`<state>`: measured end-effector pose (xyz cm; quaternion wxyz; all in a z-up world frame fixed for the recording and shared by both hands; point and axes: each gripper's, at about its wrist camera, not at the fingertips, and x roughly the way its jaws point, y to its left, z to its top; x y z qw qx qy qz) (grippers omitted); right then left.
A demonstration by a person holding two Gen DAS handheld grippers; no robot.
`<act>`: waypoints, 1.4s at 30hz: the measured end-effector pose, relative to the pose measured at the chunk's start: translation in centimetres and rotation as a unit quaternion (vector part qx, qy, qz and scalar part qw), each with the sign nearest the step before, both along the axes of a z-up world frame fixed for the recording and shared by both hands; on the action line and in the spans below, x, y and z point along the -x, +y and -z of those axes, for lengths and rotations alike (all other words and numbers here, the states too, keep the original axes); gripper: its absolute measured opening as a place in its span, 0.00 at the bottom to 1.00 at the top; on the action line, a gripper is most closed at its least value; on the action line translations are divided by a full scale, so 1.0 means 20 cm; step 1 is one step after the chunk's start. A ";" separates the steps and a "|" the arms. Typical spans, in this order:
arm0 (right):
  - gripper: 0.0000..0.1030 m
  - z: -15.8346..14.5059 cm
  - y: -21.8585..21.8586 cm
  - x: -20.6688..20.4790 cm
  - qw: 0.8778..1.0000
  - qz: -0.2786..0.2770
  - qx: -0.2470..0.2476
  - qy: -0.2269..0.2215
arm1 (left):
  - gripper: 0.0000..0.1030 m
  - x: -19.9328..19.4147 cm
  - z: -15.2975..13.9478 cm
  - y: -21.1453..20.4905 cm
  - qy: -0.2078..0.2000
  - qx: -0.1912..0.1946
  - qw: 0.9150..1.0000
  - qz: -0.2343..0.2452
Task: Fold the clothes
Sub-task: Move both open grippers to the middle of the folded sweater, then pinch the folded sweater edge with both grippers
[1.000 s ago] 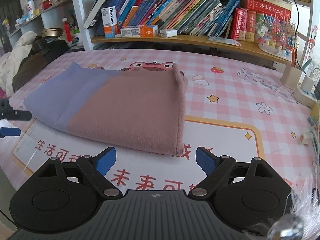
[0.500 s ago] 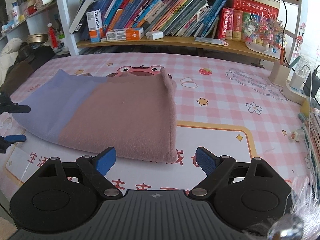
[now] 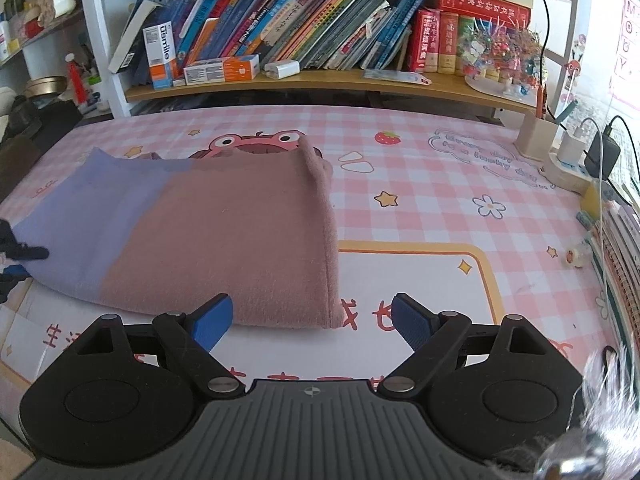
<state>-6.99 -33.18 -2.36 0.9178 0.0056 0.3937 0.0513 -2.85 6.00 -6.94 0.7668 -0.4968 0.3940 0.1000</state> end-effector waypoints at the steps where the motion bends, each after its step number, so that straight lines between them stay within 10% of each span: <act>1: 0.83 0.00 0.01 -0.01 1.000 0.002 -0.001 0.001 | 0.10 0.01 -0.01 0.01 -0.006 0.000 1.000 0.002; 9: 0.78 0.04 0.12 -0.09 0.999 -0.012 -0.030 0.020 | 0.09 0.09 -0.07 0.18 -0.033 -0.047 0.998 -0.008; 22: 0.25 0.15 0.28 -0.14 0.995 -0.028 -0.049 0.084 | 0.27 0.10 0.03 0.35 -0.042 -0.003 0.999 0.002; 30: 0.19 0.17 0.29 -0.15 0.993 -0.025 -0.059 0.094 | 0.20 0.06 0.06 0.39 -0.054 0.018 0.998 0.000; 42: 0.19 0.18 0.26 -0.15 0.992 -0.037 -0.080 0.093 | 0.09 0.06 -0.09 0.31 -0.091 -0.048 0.994 0.028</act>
